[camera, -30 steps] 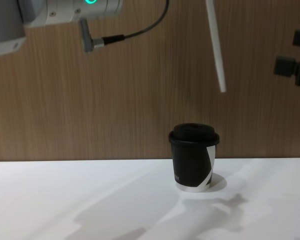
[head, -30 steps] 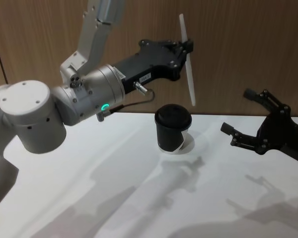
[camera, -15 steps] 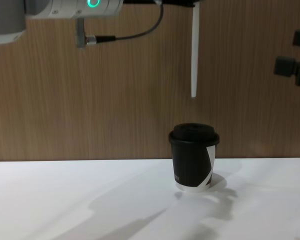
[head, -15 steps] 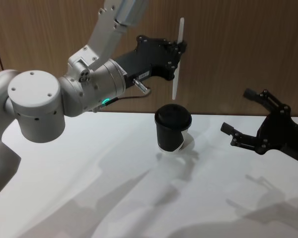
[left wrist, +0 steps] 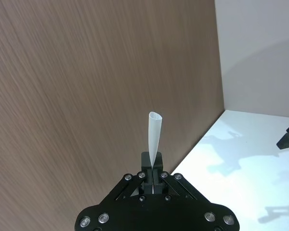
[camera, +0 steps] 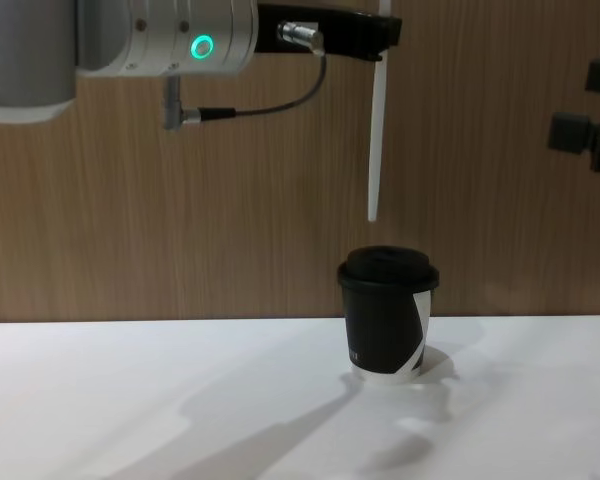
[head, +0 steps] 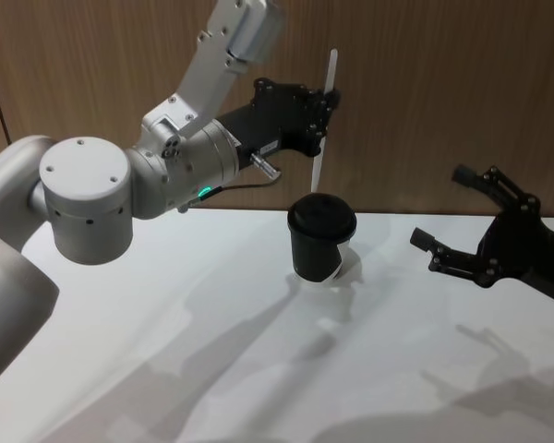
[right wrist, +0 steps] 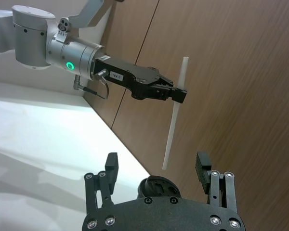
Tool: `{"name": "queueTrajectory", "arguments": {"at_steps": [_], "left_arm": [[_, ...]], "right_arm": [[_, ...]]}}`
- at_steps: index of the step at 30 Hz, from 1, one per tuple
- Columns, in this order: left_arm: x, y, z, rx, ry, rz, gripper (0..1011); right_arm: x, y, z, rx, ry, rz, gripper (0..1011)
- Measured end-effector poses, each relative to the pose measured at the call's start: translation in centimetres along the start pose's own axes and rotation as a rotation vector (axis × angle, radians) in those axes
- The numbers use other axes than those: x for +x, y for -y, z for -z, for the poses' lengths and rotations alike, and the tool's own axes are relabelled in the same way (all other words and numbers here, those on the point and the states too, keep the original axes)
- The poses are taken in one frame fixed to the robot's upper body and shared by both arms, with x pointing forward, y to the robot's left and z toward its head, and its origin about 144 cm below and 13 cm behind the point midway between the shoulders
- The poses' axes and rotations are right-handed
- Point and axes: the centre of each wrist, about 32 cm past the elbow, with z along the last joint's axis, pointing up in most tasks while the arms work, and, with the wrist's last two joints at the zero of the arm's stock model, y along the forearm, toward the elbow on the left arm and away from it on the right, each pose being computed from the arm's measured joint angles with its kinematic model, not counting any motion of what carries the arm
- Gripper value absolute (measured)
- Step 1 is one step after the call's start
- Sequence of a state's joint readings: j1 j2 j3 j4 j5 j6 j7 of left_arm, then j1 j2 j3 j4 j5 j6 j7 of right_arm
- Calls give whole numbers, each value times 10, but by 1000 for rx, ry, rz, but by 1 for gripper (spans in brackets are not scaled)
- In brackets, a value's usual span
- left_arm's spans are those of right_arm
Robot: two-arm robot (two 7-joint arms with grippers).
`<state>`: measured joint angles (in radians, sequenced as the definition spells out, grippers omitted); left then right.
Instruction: Pick up the straw with one hand, pass it to the other hand, and insert it into the cup.
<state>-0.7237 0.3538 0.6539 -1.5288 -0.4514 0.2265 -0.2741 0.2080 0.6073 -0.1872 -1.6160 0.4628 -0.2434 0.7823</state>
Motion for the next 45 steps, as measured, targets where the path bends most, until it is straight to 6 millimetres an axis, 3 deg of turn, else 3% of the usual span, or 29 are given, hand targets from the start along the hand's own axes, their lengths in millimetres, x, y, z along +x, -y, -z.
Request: {"name": "queueTrajectory", "arguments": {"at_steps": [45], "left_arm": [[1,22,27,2,-29,19,11]], "right_arm": [[0,0,0,0,0,0,1001]]}}
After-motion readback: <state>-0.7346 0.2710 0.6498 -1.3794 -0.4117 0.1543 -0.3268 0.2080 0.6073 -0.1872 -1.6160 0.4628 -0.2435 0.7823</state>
